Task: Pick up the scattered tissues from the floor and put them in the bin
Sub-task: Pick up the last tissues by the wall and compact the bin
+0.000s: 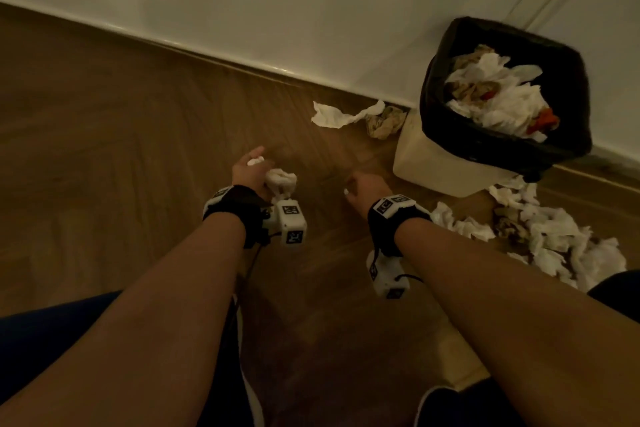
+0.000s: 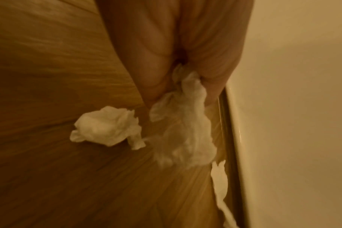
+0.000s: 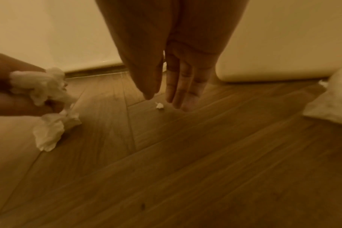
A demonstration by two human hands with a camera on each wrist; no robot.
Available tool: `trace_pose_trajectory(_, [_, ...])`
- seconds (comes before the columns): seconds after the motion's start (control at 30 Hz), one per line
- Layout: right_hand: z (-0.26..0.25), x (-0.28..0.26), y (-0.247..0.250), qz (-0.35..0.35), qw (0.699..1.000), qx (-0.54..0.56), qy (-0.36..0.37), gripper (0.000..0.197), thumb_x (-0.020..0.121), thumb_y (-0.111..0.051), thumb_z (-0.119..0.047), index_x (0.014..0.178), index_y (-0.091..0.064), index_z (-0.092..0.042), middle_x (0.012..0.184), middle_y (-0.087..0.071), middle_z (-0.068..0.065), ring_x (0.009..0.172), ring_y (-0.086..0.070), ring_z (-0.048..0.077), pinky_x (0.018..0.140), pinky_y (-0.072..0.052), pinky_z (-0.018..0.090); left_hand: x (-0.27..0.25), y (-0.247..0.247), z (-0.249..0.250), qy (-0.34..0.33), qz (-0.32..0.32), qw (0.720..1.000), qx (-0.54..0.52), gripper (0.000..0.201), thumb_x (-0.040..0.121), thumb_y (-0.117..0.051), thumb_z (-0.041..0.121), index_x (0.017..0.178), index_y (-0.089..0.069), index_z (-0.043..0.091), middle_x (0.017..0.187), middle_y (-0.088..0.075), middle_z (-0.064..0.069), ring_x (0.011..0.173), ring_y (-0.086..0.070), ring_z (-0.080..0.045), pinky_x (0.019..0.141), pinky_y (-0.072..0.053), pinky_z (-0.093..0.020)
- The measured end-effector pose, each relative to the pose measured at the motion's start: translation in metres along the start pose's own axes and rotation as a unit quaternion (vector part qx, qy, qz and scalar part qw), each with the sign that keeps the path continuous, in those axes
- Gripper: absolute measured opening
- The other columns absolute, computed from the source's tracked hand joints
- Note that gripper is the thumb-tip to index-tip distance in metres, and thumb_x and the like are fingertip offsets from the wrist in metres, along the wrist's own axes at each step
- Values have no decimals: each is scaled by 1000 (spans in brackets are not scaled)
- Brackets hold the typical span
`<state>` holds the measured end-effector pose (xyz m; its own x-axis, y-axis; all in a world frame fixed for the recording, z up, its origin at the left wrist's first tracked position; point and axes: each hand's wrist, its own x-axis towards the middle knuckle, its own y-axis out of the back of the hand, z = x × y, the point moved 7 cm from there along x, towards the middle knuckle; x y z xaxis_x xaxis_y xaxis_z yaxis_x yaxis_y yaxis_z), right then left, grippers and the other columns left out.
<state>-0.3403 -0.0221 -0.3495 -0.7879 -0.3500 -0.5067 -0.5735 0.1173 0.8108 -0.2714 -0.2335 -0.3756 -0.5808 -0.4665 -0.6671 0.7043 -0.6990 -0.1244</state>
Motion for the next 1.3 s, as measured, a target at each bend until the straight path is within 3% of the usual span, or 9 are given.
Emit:
trace_pose_trajectory(0.13, [-9,3,-12,4,1000,4,5,40,91,-57,-16,130,-49,-10,134,-43,14,119,-49,30,97,-41,33,-8,8,10,11,-34,999,-17,48,96,-41,-5,140,-40,14,120,-56,-8,102,-57,-23,70,-53,-24])
trace_pose_trajectory(0.23, [-10,3,-16,23,999,-30,-2,31,95,-47,-9,124,-57,-6,136,-40,17,115,-50,31,94,-41,31,-12,17,11,14,-27,996,-84,46,96,-40,-6,138,-41,12,94,-62,-4,67,-63,-14,42,-48,-16])
trace_pose_trajectory(0.43, [-4,9,-13,-30,996,-56,-59,28,98,-43,-10,117,-61,-2,127,-54,18,114,-54,31,93,-44,34,-9,39,3,42,9,990,-136,26,101,-32,7,116,-48,20,76,-55,-2,30,-42,-7,32,-31,-13])
trace_pose_trajectory(0.6, [-22,5,-9,-5,999,-37,-32,32,96,-43,-11,124,-56,-7,126,-56,15,115,-54,30,94,-45,34,-12,48,10,40,39,998,-16,30,89,-55,49,102,-59,23,87,-55,-1,72,-52,-15,67,-46,-29])
trace_pose_trajectory(0.8, [-99,-11,-35,-15,981,-77,179,33,97,-42,-16,126,-58,-11,123,-55,16,112,-52,28,93,-40,31,-9,53,18,-7,72,997,-17,67,90,-48,-9,145,-27,24,121,-53,-12,114,-53,-27,102,-41,-47])
trace_pose_trajectory(0.87, [-115,-13,-43,-21,971,-97,218,32,97,-44,-22,122,-61,-12,119,-55,15,109,-52,28,90,-39,31,-7,56,16,-13,86,996,-10,64,92,-42,-8,147,-24,20,106,-54,-8,107,-50,-23,101,-40,-39])
trace_pose_trajectory(1.03, [-128,-16,-51,16,962,-109,248,28,94,-51,-28,114,-64,-13,120,-48,9,113,-41,26,81,-29,25,-5,62,13,-15,109,993,46,56,98,-43,9,148,-21,19,143,-42,-8,125,-46,-23,91,-38,-22])
trace_pose_trajectory(1.2, [-139,-24,-73,-89,958,-83,258,54,93,-53,-19,143,-35,-26,156,-14,1,141,-18,29,108,-33,38,-5,67,12,-22,100,994,-42,57,97,-34,-3,146,-25,23,117,-51,-9,101,-55,-20,71,-51,-24])
trace_pose_trajectory(1.3, [-138,-31,-86,-147,956,-90,239,45,97,-47,-16,140,-38,-9,145,-38,13,131,-37,30,100,-37,37,-8,63,11,-11,87,990,-111,56,96,-32,-6,140,-30,28,125,-47,-12,101,-58,-26,76,-54,-33])
